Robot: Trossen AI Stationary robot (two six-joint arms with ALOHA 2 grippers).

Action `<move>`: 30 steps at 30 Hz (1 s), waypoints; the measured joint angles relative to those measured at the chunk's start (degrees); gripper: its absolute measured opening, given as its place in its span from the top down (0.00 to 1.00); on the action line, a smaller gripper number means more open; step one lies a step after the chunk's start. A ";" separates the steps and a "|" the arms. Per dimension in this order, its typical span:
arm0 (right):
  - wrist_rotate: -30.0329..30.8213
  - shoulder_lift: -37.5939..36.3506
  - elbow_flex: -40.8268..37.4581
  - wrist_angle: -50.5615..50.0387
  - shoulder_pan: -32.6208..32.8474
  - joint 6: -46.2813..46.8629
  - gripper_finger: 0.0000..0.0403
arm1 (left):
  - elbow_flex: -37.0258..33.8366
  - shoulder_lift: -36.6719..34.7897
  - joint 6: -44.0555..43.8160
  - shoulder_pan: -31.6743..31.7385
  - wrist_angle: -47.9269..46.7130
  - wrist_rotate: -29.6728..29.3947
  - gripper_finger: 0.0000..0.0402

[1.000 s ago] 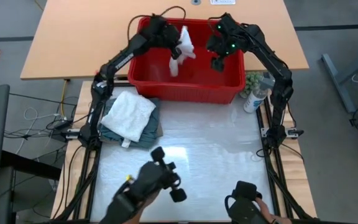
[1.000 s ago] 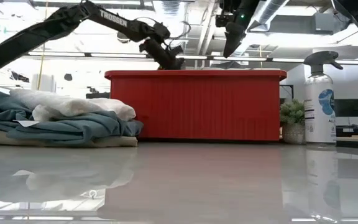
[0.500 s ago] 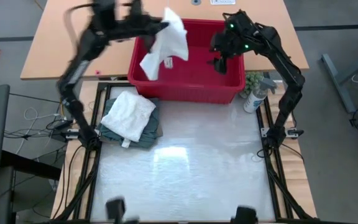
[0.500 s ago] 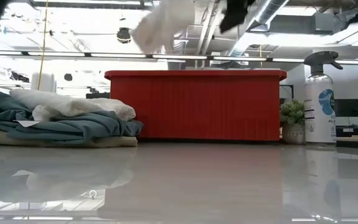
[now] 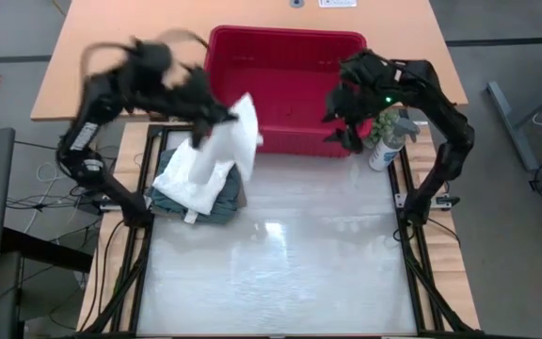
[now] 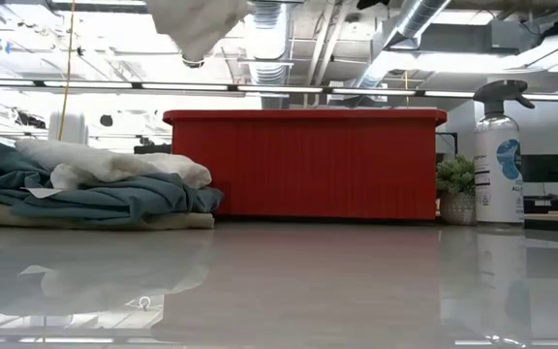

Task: Fold Laundry from Bin
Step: Fold the white underwear in the red bin

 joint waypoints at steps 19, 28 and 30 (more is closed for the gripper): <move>5.38 0.54 -36.05 22.40 -1.83 -3.91 0.28 | -27.61 -0.19 -19.17 -27.55 13.55 -18.55 1.00; 15.34 0.55 -41.35 37.53 -11.54 -7.33 0.28 | -27.63 -1.96 -17.96 -27.57 15.55 -19.23 1.00; 15.03 0.36 -39.42 35.63 -12.38 -6.82 0.28 | -27.63 -2.00 -16.33 -27.21 16.42 -19.69 1.00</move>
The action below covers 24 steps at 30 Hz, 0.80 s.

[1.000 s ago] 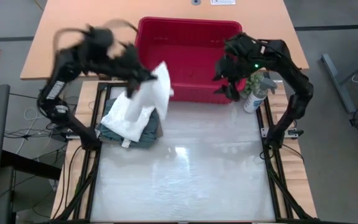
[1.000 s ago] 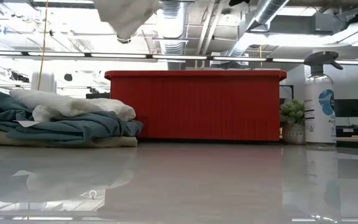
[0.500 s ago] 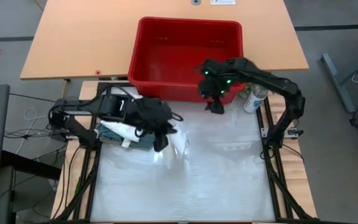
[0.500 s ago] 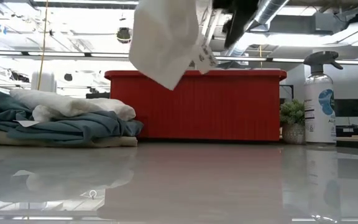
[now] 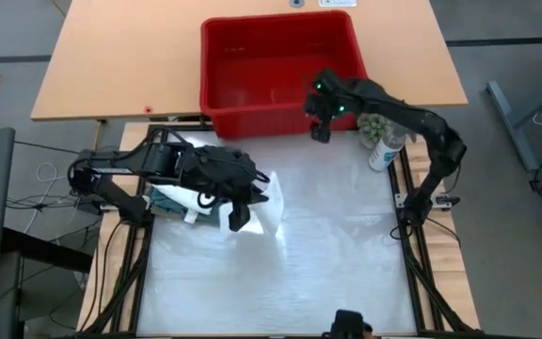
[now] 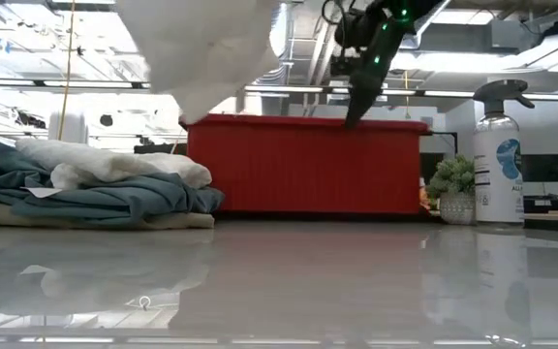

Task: Fold Laundry from Bin
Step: Fold the white underwear in the red bin

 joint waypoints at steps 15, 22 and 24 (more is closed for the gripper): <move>-14.66 -16.68 11.58 -8.94 15.65 21.12 0.28 | 0.02 -0.65 4.42 10.03 17.19 -6.27 1.00; 7.54 -21.73 11.59 -6.36 29.41 27.53 0.28 | 0.07 -1.73 3.92 14.35 26.75 -0.67 1.00; 13.39 -21.58 11.59 -6.44 31.99 28.19 0.28 | 0.07 -1.76 4.32 14.42 29.71 1.03 1.00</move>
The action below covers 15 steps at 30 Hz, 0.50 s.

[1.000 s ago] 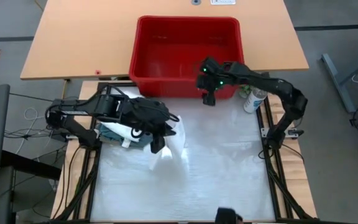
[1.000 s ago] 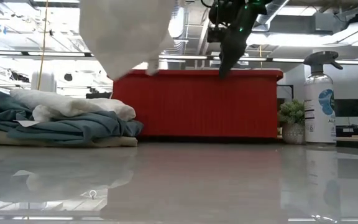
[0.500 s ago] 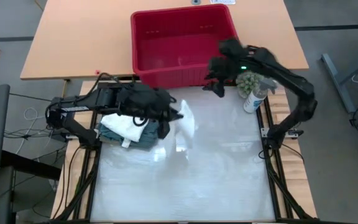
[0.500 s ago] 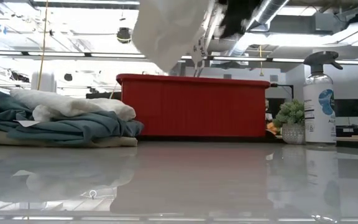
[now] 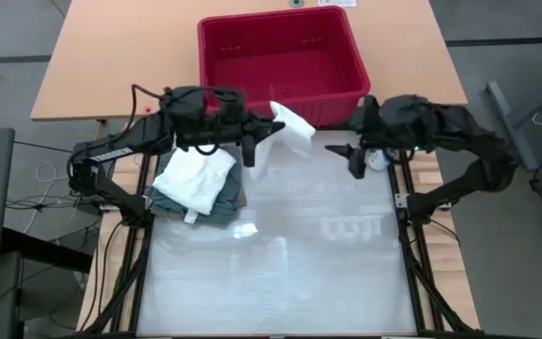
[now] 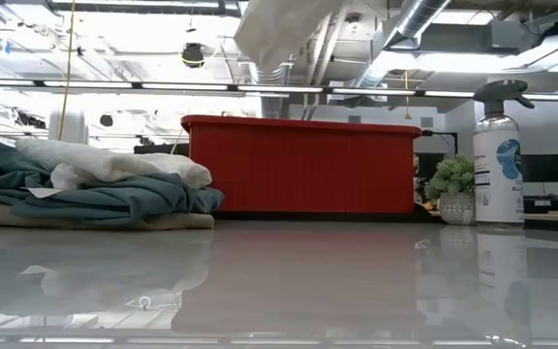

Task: Fold Laundry from Bin
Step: Fold the white underwear in the red bin

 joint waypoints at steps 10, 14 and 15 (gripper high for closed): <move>5.14 3.29 -0.13 2.16 4.80 0.31 0.28 | 0.00 -0.12 1.12 -0.11 1.90 -0.52 1.00; 5.05 3.91 -0.13 1.02 6.06 1.21 0.28 | 0.00 -0.10 3.23 -0.13 1.52 -1.11 1.00; 5.01 3.85 -0.13 0.60 6.40 1.86 0.28 | 0.00 -0.10 3.34 -0.13 1.57 -1.39 1.00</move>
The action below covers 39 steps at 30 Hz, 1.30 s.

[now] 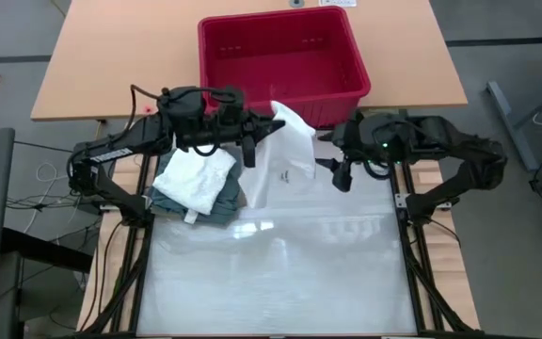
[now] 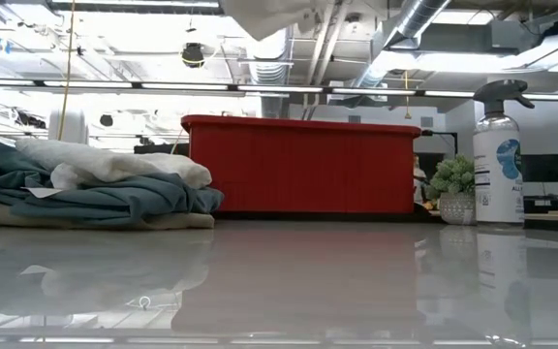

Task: Fold Laundry from Bin
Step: Fold the white underwear in the red bin

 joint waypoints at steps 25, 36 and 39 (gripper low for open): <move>-0.55 1.09 0.09 5.72 2.91 0.37 0.28 | 0.00 0.68 2.14 0.24 0.47 -0.40 1.00; -0.48 5.44 0.07 9.76 4.44 -8.86 0.90 | 0.00 0.68 3.91 0.24 0.05 -0.21 1.00; 1.26 5.29 0.07 9.86 5.09 -8.72 0.95 | 0.00 0.69 5.13 0.22 -2.79 -2.06 1.00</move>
